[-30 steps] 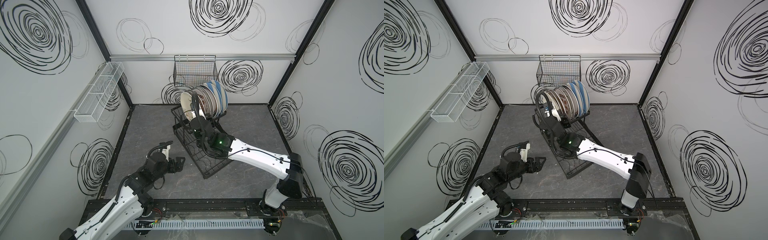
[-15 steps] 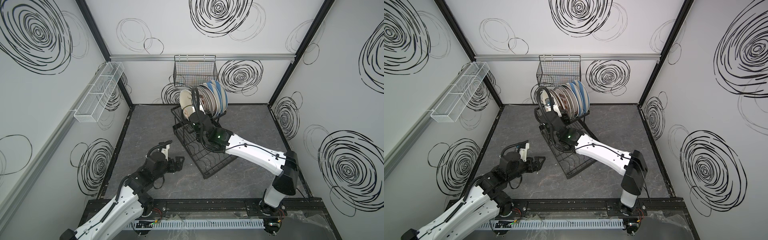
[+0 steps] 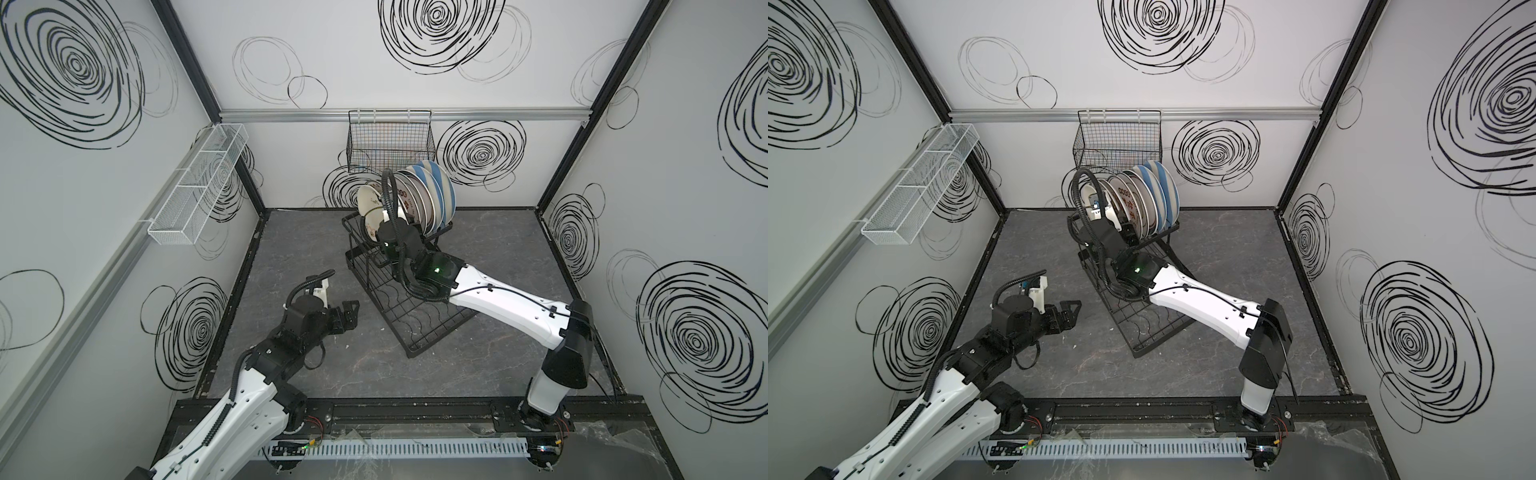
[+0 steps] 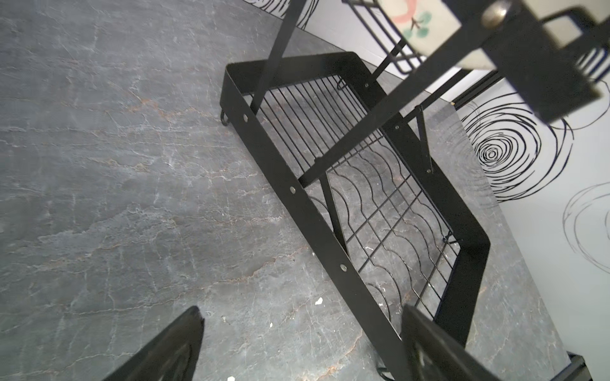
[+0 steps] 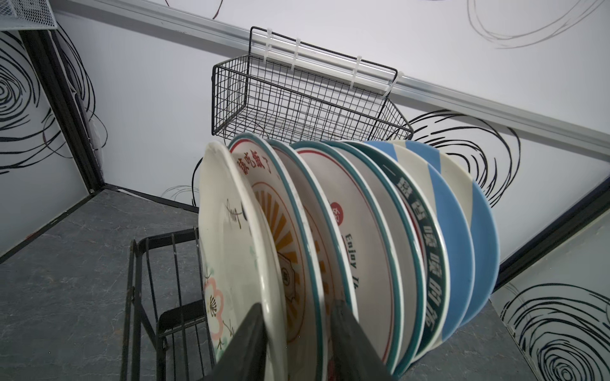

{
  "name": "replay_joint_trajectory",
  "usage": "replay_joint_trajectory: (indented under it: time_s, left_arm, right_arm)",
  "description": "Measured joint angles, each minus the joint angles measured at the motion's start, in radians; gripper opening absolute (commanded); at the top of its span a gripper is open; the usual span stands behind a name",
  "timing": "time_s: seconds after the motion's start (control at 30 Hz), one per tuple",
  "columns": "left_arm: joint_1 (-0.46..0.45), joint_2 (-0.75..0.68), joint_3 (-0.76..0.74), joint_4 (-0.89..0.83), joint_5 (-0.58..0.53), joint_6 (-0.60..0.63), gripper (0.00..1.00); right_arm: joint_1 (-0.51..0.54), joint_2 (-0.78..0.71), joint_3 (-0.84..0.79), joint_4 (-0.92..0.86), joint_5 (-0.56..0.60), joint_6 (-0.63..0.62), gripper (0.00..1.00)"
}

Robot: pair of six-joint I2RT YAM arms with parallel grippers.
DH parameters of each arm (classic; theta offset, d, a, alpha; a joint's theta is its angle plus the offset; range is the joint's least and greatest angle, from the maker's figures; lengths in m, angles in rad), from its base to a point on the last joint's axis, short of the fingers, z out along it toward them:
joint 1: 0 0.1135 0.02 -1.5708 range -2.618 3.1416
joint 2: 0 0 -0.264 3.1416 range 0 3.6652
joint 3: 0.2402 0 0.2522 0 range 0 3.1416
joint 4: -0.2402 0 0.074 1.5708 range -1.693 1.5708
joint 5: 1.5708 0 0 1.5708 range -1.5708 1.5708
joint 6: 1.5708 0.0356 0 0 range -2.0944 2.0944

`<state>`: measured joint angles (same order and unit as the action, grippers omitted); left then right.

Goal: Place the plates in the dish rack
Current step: 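Open the right gripper and withdraw it from the cream floral plate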

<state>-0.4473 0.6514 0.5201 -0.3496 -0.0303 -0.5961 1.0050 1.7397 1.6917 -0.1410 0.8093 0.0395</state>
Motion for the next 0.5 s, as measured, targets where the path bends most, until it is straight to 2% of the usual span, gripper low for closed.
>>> replay_joint_trajectory:
  time_s: [0.2, 0.33, 0.4, 0.47, 0.5]
  left_arm:
    - [0.024, 0.032, 0.032, 0.0, -0.063, 0.022, 0.96]
    - [0.042, 0.059, 0.054, 0.025, -0.161, 0.05, 0.96]
    - [0.053, 0.067, 0.049, 0.071, -0.217, 0.069, 0.96]
    - [0.066, 0.08, 0.022, 0.161, -0.296, 0.097, 0.96]
    - [0.073, 0.088, -0.002, 0.213, -0.335, 0.12, 0.96]
  right_arm:
    - [0.01, -0.066, 0.005, -0.043, -0.027, 0.014, 0.65]
    - [-0.004, -0.223, -0.073, -0.051, -0.067, 0.04, 0.75]
    - [-0.054, -0.342, -0.164, -0.048, -0.104, 0.065, 0.82]
    - [-0.171, -0.479, -0.297, -0.034, -0.147, 0.094, 0.98]
    - [-0.235, -0.534, -0.363, -0.026, -0.163, 0.105, 1.0]
